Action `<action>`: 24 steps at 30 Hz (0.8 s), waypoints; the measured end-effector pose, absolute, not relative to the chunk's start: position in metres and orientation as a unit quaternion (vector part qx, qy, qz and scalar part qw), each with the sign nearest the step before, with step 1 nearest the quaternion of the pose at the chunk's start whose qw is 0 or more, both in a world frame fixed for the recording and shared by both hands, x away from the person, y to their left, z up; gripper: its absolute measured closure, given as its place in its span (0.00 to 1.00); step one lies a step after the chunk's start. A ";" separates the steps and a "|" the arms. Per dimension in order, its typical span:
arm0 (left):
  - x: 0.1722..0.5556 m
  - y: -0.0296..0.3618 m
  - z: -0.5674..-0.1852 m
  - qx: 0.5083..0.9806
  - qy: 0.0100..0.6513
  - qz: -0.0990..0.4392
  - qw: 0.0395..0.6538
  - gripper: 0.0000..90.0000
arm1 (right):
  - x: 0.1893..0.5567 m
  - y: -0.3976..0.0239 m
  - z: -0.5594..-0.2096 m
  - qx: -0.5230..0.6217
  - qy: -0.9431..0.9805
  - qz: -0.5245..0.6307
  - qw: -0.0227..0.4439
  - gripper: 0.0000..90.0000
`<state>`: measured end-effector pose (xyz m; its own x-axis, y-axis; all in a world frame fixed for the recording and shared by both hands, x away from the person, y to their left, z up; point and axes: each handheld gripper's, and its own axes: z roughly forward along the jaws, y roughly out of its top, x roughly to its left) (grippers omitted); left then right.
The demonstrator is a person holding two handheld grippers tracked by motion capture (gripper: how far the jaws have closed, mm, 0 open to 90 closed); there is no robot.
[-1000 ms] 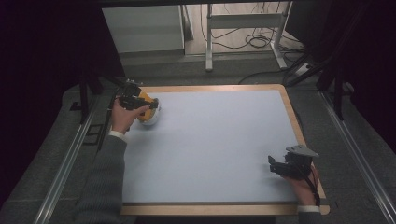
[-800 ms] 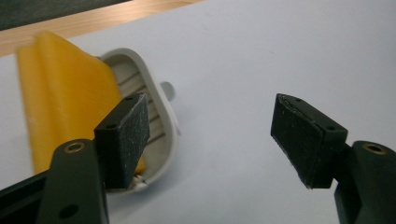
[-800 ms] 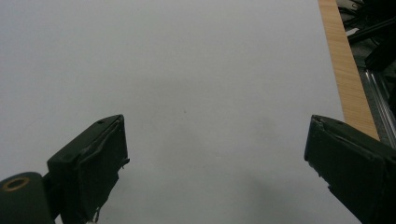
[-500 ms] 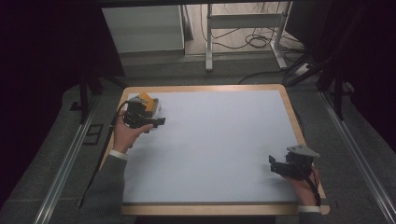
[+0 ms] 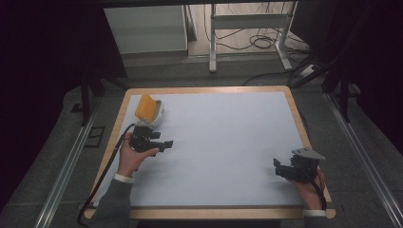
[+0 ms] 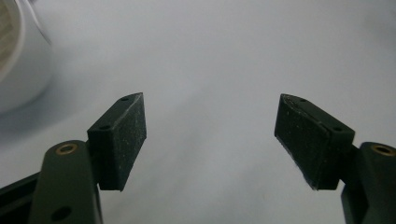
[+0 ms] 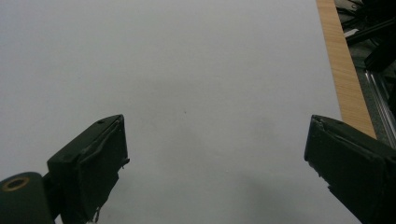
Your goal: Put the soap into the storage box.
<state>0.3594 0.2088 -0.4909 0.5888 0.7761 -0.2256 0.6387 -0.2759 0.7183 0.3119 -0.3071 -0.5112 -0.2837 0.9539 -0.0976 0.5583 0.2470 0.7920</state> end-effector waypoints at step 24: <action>0.339 0.206 -0.514 0.795 0.450 0.084 0.397 0.27 | 0.311 -0.307 -0.508 0.513 0.729 0.339 0.301 0.07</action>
